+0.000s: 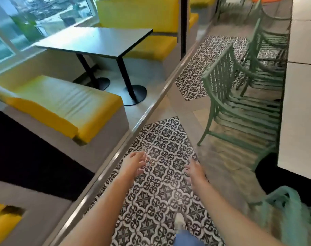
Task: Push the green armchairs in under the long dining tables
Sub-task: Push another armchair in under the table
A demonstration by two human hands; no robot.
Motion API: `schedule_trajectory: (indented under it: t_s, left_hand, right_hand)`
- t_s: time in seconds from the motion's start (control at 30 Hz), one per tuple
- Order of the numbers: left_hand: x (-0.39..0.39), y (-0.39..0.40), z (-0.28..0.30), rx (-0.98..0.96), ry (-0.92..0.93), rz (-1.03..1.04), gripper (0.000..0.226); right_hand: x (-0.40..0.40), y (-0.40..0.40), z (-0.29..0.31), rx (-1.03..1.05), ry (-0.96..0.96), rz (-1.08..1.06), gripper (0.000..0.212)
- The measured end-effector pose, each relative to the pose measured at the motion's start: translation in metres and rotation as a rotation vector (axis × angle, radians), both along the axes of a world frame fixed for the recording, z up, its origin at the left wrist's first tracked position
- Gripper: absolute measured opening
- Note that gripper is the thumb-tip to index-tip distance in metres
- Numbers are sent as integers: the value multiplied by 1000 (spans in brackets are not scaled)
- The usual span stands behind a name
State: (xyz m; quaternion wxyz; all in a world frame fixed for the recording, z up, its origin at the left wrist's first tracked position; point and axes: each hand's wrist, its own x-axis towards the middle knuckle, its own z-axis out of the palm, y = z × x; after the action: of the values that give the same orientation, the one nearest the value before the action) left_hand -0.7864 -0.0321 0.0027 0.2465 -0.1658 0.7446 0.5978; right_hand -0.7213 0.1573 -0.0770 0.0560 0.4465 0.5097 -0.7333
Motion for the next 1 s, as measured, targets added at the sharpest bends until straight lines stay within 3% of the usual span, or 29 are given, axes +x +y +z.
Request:
schedule_trajectory:
  t_s: [0.17, 0.43, 0.6, 0.77, 1.0]
  left_hand:
    - [-134, 28, 18, 70, -1, 70, 25]
    - [-347, 97, 15, 137, -65, -116, 43]
    - [-478, 166, 13, 128, -7, -271, 21]
    - [-583, 238, 24, 74, 27, -485, 17]
    - [-693, 377, 29, 40, 19, -758, 9]
  right_hand:
    - [-124, 16, 25, -184, 57, -147, 54]
    - [-323, 81, 39, -338, 102, -441, 58]
    - [-441, 140, 39, -371, 157, -658, 65]
    - [-520, 183, 43, -319, 225, -733, 72]
    - [-627, 264, 30, -369, 322, -1048, 85]
